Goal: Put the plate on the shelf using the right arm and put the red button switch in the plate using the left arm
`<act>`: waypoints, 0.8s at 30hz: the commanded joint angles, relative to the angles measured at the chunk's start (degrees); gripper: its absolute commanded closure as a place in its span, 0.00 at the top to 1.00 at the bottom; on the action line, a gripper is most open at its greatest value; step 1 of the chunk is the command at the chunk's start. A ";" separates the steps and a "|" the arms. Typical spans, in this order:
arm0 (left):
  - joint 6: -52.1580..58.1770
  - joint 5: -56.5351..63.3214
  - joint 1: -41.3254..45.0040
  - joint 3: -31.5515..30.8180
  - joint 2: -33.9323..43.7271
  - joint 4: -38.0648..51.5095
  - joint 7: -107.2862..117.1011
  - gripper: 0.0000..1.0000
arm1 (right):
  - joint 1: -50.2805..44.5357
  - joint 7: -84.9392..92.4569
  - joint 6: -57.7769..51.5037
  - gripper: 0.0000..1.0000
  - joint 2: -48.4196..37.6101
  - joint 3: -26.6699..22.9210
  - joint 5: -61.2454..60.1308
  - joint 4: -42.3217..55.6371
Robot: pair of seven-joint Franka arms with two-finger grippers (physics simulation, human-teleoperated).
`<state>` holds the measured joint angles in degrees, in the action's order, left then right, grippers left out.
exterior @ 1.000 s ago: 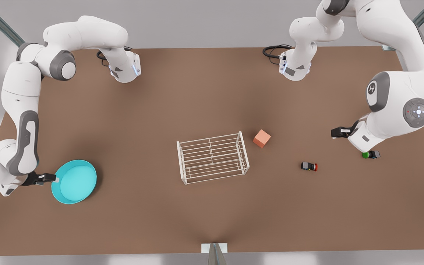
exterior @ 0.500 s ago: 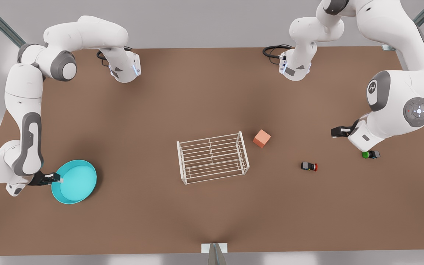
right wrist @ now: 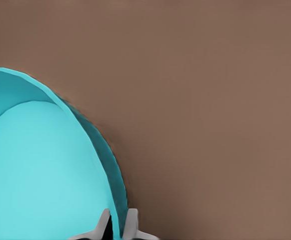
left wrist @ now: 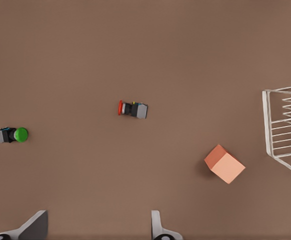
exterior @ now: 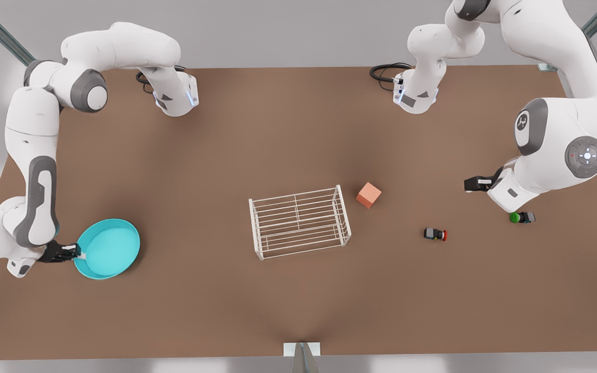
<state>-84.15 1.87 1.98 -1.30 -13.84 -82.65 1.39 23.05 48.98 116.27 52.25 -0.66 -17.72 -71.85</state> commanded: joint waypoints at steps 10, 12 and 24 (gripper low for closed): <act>1.35 0.33 -0.23 -0.54 0.04 0.21 2.56 1.00 | -1.34 -7.14 -12.83 0.21 -6.10 21.05 0.41 0.65; 0.83 -0.20 0.74 -0.89 -0.75 0.03 7.30 1.00 | -6.44 -16.37 -13.62 0.21 -8.30 21.67 0.58 0.92; -43.55 -2.04 3.03 -0.37 -11.30 -17.11 90.96 1.00 | -28.32 -69.98 -7.91 0.21 -10.68 26.51 0.58 8.83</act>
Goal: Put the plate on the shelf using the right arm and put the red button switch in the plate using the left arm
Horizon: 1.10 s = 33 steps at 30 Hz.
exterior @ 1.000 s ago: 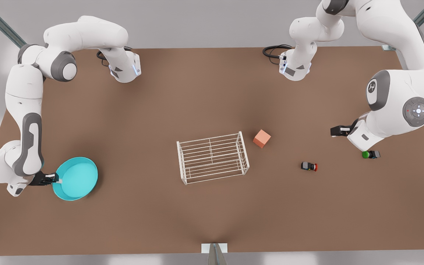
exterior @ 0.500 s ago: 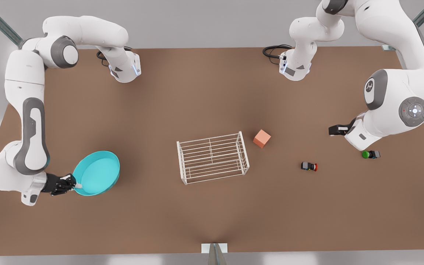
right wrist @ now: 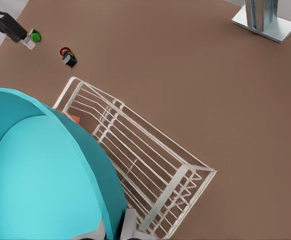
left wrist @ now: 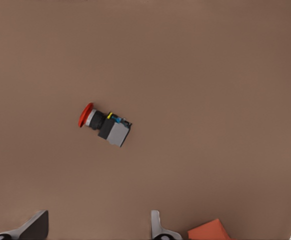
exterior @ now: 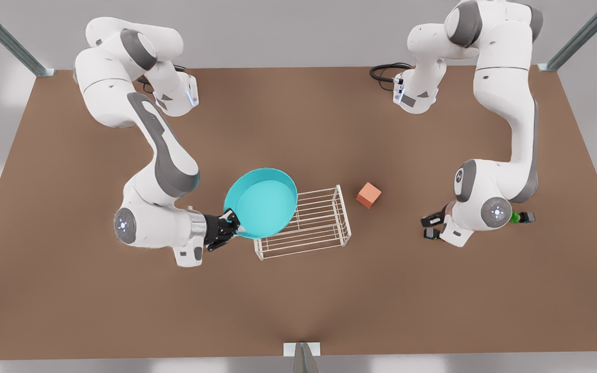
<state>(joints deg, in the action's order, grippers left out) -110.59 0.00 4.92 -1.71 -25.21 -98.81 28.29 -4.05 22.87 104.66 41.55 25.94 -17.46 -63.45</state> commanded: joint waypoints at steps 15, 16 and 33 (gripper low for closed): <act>-25.46 2.19 -0.70 1.36 -4.40 -7.62 78.95 1.00 | -7.73 -45.37 17.59 0.21 4.42 -0.80 10.34 -6.51; -25.82 4.22 -0.35 1.36 -4.76 -7.62 74.90 1.00 | -7.82 -45.37 18.38 0.21 4.33 -0.80 10.43 -7.65; -28.45 4.49 -0.87 1.71 -9.94 -9.38 72.52 1.00 | -3.78 -44.57 3.19 1.00 -10.43 -0.36 10.25 -8.62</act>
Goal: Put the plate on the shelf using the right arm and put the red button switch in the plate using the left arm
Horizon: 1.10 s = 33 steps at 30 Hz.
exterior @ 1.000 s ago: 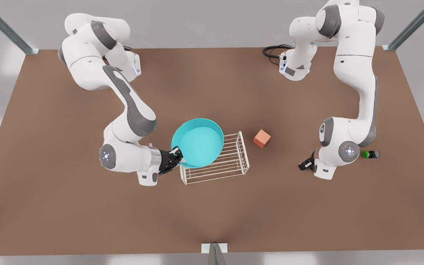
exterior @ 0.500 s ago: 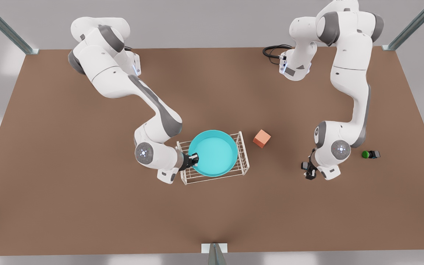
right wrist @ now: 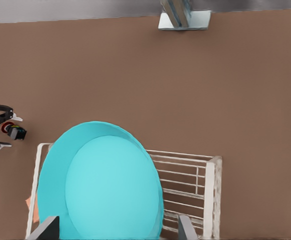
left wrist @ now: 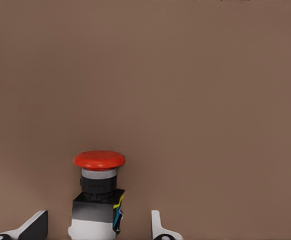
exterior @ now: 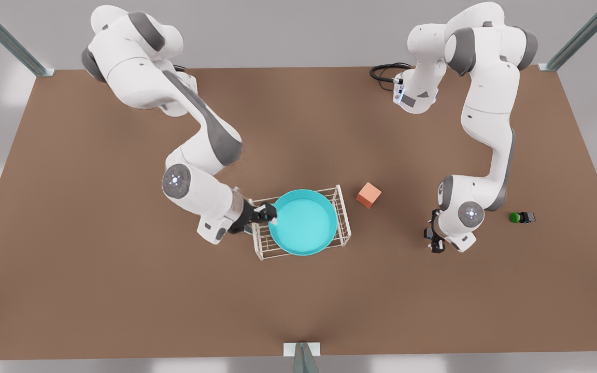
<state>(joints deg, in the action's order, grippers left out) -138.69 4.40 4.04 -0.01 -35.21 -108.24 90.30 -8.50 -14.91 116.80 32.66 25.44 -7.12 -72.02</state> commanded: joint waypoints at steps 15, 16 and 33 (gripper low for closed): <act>-0.26 0.17 0.00 0.01 -0.47 0.04 10.60 0.43 | 14.30 23.00 -36.38 1.00 -24.14 -16.74 15.38 -10.51; -0.26 1.04 0.00 0.01 -0.47 0.04 10.69 0.41 | 13.95 23.00 -36.38 1.00 -23.96 -17.00 15.38 -10.51; 13.98 2.36 27.42 -6.40 19.48 8.39 25.80 0.42 | 13.07 23.44 -36.38 1.00 -23.08 -17.97 14.23 -10.33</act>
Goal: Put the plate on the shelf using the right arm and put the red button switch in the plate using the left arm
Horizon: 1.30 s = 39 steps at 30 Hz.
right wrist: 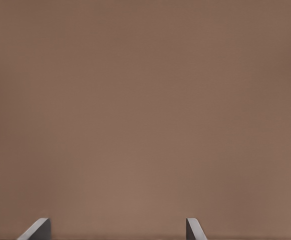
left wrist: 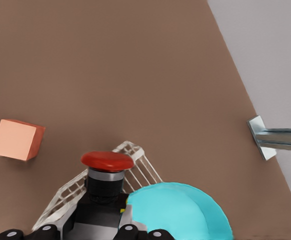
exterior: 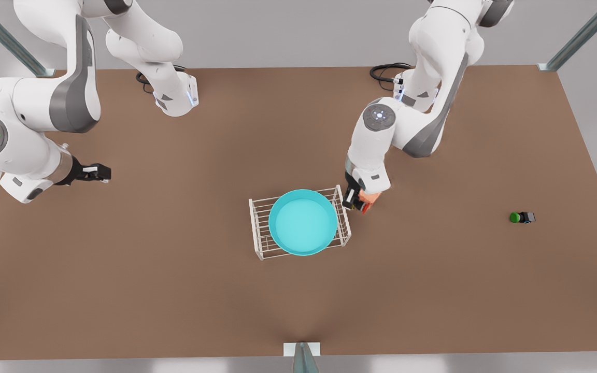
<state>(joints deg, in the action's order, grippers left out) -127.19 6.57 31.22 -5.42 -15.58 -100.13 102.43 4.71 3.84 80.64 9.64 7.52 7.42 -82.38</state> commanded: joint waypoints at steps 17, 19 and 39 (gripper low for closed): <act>-12.73 1.51 2.09 -3.11 -14.66 9.78 16.57 0.95 | -1.10 4.16 -0.84 1.00 4.51 0.48 -3.64 5.39; -12.65 1.51 2.09 -3.11 -14.48 9.87 16.57 1.00 | -1.10 4.16 -0.84 1.00 4.51 0.48 -3.65 5.30; 53.45 -0.69 -15.58 4.72 -3.05 31.40 -111.05 1.00 | -3.83 1.96 -0.84 1.00 -0.24 -1.98 -3.20 3.72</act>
<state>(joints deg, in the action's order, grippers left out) -78.01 7.14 16.00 -0.69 -18.70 -68.72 42.49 0.85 6.85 79.79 9.51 5.52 4.23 -78.65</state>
